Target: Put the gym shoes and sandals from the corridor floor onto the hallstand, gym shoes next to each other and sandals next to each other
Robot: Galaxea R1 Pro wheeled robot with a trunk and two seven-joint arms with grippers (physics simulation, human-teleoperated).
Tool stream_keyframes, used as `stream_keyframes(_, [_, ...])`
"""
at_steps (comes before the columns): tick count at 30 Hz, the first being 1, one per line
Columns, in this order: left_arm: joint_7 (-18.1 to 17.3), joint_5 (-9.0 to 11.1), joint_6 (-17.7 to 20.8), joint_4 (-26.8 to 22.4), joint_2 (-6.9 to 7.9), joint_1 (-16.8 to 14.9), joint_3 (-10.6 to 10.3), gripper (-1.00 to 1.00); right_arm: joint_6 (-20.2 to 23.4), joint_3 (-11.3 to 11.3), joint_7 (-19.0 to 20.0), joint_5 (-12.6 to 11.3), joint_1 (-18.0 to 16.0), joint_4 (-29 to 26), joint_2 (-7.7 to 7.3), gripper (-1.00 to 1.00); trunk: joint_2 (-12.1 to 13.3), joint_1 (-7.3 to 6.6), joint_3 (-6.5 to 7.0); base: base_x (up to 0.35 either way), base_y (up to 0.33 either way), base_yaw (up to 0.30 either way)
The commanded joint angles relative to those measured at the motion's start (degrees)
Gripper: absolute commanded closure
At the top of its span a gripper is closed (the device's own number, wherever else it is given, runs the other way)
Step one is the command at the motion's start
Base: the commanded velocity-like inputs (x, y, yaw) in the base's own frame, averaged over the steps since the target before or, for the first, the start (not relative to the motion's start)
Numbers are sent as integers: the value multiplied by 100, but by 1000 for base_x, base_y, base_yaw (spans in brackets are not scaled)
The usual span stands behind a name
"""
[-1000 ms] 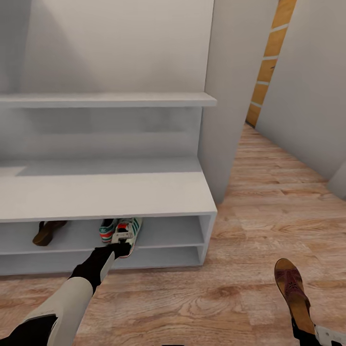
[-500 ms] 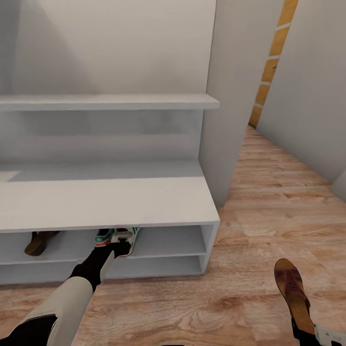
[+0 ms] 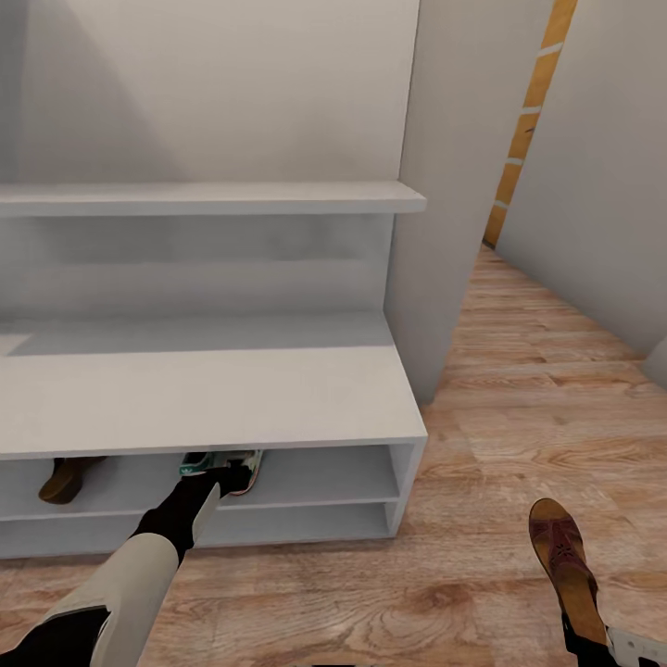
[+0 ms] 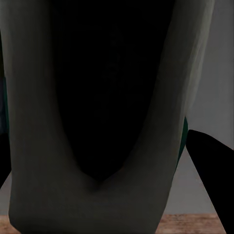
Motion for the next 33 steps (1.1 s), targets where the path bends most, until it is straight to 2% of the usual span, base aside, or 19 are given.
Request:
stream_keyframes(1, [-25,-72,29,134,-8,2,43,100,-22,-49,57,27,-7,4,4,100,-1,0,-5,0,0,0])
stream_keyframes(5, [-27,-74,29,134,-3,4,46,100,-22,-49,56,27,-7,4,4,100,-1,0,-5,0,0,0])
stream_keyframes(6, [-27,-73,29,134,-2,7,45,-100,-22,-49,57,25,-7,4,4,100,-1,0,-5,0,0,0])
stream_keyframes(16, [-28,-80,29,129,10,11,45,-100,-22,-49,57,27,-7,4,4,100,-1,0,-5,-40,9,0])
stream_keyframes(33, [-28,-75,-70,127,28,11,49,-100,-22,-49,58,27,-7,4,4,100,-1,0,-5,-309,104,0])
